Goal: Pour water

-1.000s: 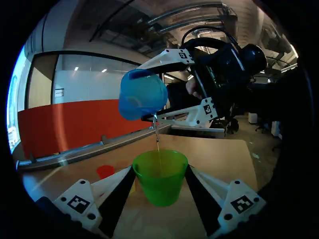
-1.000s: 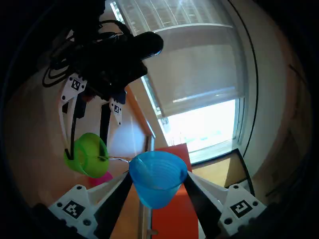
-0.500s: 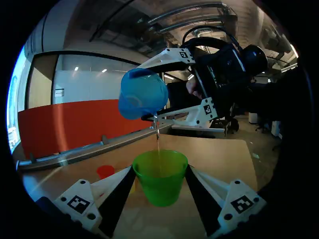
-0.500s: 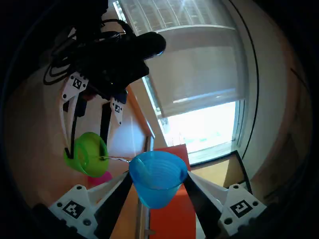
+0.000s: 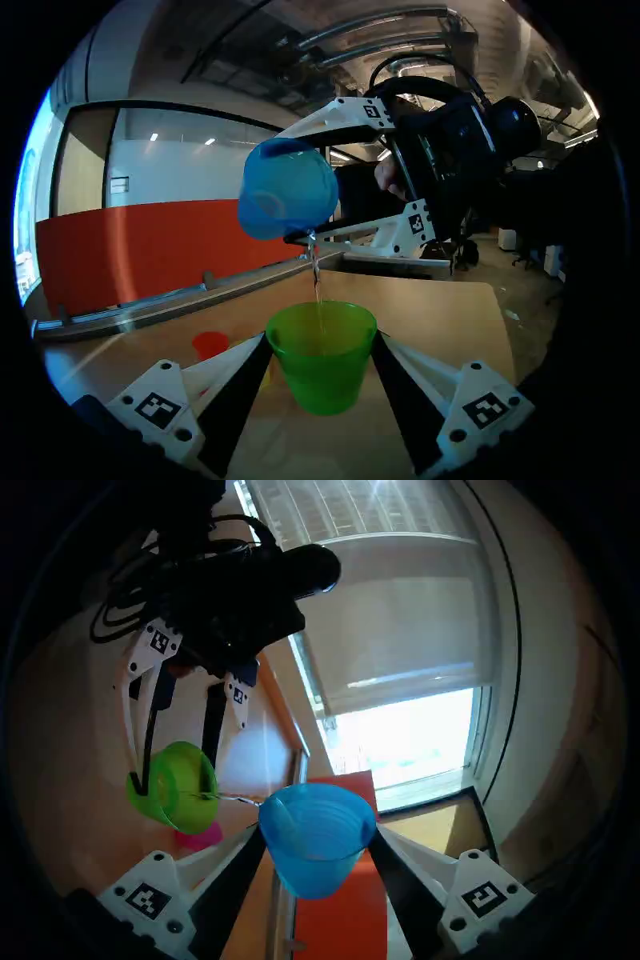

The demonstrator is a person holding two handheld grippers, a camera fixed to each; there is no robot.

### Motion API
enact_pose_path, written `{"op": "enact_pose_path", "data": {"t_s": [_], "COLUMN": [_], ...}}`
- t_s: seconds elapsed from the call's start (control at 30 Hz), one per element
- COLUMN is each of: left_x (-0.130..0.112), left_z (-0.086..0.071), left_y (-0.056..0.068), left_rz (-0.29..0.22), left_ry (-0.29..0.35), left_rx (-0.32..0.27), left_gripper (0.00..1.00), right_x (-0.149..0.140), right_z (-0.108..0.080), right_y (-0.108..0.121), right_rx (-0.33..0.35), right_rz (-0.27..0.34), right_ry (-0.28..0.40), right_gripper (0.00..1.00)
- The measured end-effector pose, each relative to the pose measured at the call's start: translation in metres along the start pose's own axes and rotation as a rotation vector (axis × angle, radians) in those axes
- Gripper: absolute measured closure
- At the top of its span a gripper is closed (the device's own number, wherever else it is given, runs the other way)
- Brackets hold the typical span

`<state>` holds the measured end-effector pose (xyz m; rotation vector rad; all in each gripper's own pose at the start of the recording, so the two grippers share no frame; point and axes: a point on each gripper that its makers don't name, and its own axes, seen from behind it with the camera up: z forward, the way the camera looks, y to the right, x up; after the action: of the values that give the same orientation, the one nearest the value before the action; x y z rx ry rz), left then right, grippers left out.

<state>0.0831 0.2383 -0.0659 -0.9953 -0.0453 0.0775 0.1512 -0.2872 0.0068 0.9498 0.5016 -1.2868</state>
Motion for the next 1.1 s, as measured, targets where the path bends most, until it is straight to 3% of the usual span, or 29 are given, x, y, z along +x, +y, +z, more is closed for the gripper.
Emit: {"op": "enact_pose_path", "data": {"t_s": [1.1], "left_x": [0.002], "left_z": [0.000], "left_y": [0.001], "left_rz": [0.001], "left_ry": [0.005], "left_rx": [0.002], "left_gripper": [0.14], "right_x": [0.015], "right_z": [-0.005], "right_y": [-0.004], "right_rx": [-0.008], "right_rz": [-0.067], "right_ry": [0.001], "right_gripper": [0.09]}}
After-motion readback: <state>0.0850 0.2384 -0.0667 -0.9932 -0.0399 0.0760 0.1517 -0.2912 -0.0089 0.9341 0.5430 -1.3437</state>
